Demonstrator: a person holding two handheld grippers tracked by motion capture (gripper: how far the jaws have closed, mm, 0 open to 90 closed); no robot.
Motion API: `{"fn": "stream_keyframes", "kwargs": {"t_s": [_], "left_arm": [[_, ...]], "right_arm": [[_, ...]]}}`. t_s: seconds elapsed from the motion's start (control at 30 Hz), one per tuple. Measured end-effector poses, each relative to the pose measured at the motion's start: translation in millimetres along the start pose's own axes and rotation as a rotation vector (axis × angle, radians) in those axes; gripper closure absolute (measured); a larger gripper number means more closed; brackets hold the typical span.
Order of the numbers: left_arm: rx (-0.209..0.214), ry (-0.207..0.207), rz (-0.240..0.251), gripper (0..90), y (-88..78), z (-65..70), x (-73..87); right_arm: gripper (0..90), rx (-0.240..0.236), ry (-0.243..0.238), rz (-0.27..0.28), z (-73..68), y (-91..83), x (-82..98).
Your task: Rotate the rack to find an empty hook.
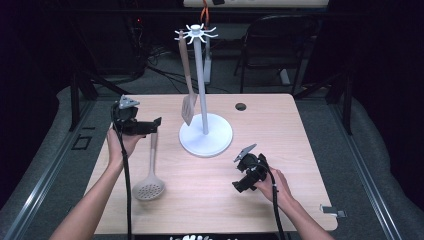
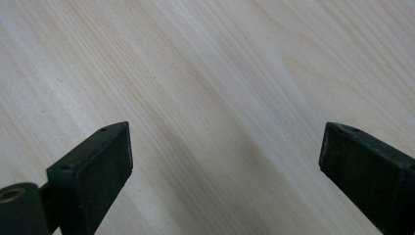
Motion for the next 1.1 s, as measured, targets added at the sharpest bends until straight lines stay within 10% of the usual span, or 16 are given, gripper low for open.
{"fn": "stream_keyframes", "kwargs": {"t_s": [0.43,1.1], "left_arm": [[-0.014,-0.085,-0.029,0.1,-4.4,-5.5,50.0],[-0.055,-0.079,-0.168,9.4,-24.4,5.5,85.5]], "right_arm": [[4.9,0.006,0.006,-0.011,1.5,1.3,1.2],[0.0,0.015,0.067,0.049,-0.2,-11.6,7.4]]}}
Point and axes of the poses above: each handheld gripper's, and its own axes: y roughly forward along the jaws, x roughly out of its underside, z roughly to its right, the point moved 4 cm from there along y, roughly forward along the jaws, and after that the axes turned 8 degrees about z, right-handed, at the moved point
